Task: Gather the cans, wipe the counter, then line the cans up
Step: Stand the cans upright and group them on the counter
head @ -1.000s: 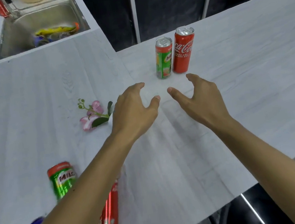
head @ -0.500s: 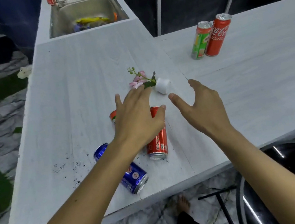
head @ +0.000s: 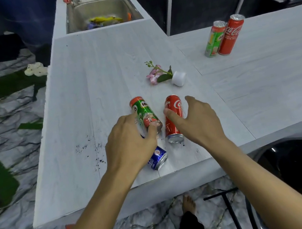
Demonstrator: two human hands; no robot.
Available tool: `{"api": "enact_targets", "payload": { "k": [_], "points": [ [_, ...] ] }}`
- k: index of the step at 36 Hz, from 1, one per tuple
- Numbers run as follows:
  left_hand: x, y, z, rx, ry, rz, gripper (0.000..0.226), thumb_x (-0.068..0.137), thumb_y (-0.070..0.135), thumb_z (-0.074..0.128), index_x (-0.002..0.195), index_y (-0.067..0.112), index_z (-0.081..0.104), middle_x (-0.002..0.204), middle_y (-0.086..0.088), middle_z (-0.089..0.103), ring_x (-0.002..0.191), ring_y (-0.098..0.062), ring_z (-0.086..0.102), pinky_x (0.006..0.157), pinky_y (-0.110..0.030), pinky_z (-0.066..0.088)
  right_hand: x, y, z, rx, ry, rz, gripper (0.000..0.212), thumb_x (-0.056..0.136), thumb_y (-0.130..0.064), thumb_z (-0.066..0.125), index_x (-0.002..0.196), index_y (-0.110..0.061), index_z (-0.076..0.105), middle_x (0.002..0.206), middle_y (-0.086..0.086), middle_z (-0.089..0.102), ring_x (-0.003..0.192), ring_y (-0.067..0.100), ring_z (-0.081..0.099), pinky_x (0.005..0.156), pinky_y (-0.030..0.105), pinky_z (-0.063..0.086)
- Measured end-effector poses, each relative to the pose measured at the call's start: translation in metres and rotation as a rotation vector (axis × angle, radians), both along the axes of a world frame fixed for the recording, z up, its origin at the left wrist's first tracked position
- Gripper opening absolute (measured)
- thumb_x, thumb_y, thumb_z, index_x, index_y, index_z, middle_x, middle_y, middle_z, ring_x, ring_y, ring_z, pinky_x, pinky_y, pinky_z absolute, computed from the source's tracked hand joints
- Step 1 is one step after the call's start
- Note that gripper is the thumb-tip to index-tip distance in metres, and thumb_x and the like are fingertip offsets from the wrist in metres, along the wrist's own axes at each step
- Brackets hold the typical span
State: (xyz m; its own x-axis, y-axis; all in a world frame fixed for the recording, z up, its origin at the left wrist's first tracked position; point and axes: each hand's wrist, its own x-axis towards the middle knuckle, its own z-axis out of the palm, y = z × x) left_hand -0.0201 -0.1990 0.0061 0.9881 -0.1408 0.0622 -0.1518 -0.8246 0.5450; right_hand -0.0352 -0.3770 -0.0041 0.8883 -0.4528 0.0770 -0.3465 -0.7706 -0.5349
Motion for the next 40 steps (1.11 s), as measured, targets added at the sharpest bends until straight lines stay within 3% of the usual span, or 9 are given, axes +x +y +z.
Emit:
{"api": "enact_targets", "payload": {
  "k": [5, 9, 16, 24, 27, 30, 34, 36, 40],
  "points": [
    [-0.009, 0.011, -0.004, 0.014, 0.049, 0.054, 0.068, 0.09, 0.062, 0.061, 0.139, 0.015, 0.056, 0.133, -0.003, 0.06, 0.118, -0.022, 0.058, 0.086, -0.031, 0.044, -0.001, 0.004, -0.004, -0.014, 0.072, -0.015, 0.08, 0.087, -0.075, 0.052, 0.134, -0.011, 0.054, 0.123, 0.009, 0.066, 0.104, 0.026, 0.061, 0.071, 0.032, 0.037],
    [-0.012, 0.019, -0.011, -0.004, 0.104, 0.123, 0.053, 0.088, 0.063, 0.063, 0.112, 0.015, 0.063, 0.108, -0.003, 0.061, 0.092, -0.021, 0.058, 0.074, -0.031, 0.044, 0.002, 0.004, -0.007, -0.022, 0.114, -0.029, 0.079, 0.085, -0.078, 0.052, 0.129, -0.013, 0.057, 0.117, 0.009, 0.066, 0.085, 0.017, 0.047, 0.068, 0.032, 0.037],
    [-0.013, 0.024, -0.025, -0.043, 0.193, 0.208, 0.048, 0.086, 0.067, 0.064, 0.068, 0.026, 0.048, 0.069, 0.008, 0.055, 0.061, -0.007, 0.051, 0.048, -0.023, 0.03, 0.017, -0.003, -0.014, -0.006, 0.224, -0.044, 0.077, 0.084, -0.078, 0.054, 0.126, -0.014, 0.058, 0.114, 0.008, 0.066, 0.086, 0.018, 0.058, 0.067, 0.032, 0.044],
    [0.0, 0.026, -0.036, 0.005, 0.297, 0.286, 0.061, 0.083, 0.079, 0.057, 0.07, 0.02, 0.051, 0.076, -0.003, 0.053, 0.082, -0.022, 0.048, 0.057, -0.03, 0.032, 0.034, -0.008, -0.019, 0.05, 0.286, -0.038, 0.082, 0.083, -0.075, 0.06, 0.136, -0.013, 0.054, 0.127, 0.01, 0.064, 0.108, 0.027, 0.066, 0.083, 0.037, 0.052],
    [0.005, 0.024, -0.041, -0.003, 0.33, 0.305, 0.072, 0.078, 0.085, 0.055, 0.085, 0.013, 0.063, 0.088, -0.012, 0.064, 0.087, -0.025, 0.055, 0.067, -0.032, 0.041, 0.037, -0.007, -0.021, 0.022, 0.307, -0.036, 0.082, 0.083, -0.075, 0.061, 0.137, -0.014, 0.053, 0.128, 0.01, 0.064, 0.109, 0.027, 0.066, 0.082, 0.037, 0.052],
    [0.007, 0.021, -0.043, -0.031, 0.365, 0.336, 0.078, 0.072, 0.089, 0.056, 0.088, 0.012, 0.064, 0.087, -0.013, 0.066, 0.081, -0.027, 0.064, 0.064, -0.031, 0.046, 0.041, -0.008, -0.022, 0.0, 0.331, -0.042, 0.081, 0.082, -0.074, 0.063, 0.137, -0.015, 0.053, 0.127, 0.01, 0.063, 0.108, 0.027, 0.066, 0.08, 0.037, 0.051],
    [0.008, 0.016, -0.042, -0.067, 0.368, 0.356, 0.067, 0.074, 0.084, 0.06, 0.071, 0.017, 0.059, 0.058, -0.004, 0.066, 0.048, -0.017, 0.065, 0.047, -0.023, 0.041, 0.045, -0.01, -0.025, 0.08, 0.361, -0.048, 0.081, 0.08, -0.07, 0.068, 0.138, -0.015, 0.052, 0.126, 0.011, 0.065, 0.103, 0.028, 0.069, 0.088, 0.044, 0.059],
    [0.008, 0.015, -0.042, -0.097, 0.382, 0.368, 0.065, 0.076, 0.081, 0.063, 0.073, 0.016, 0.062, 0.057, -0.002, 0.067, 0.039, -0.011, 0.063, 0.042, -0.02, 0.039, 0.047, -0.011, -0.026, 0.126, 0.359, -0.057, 0.08, 0.08, -0.066, 0.071, 0.138, -0.014, 0.052, 0.126, 0.011, 0.065, 0.102, 0.028, 0.069, 0.087, 0.045, 0.06],
    [0.01, 0.015, -0.045, -0.201, 0.424, 0.371, 0.059, 0.078, 0.072, 0.07, 0.083, 0.013, 0.068, 0.077, -0.008, 0.073, 0.062, -0.02, 0.072, 0.052, -0.025, 0.05, 0.049, -0.014, -0.028, 0.189, 0.349, -0.067, 0.075, 0.08, -0.061, 0.073, 0.134, -0.013, 0.054, 0.121, 0.011, 0.066, 0.096, 0.027, 0.07, 0.084, 0.045, 0.061]
  ]
}}
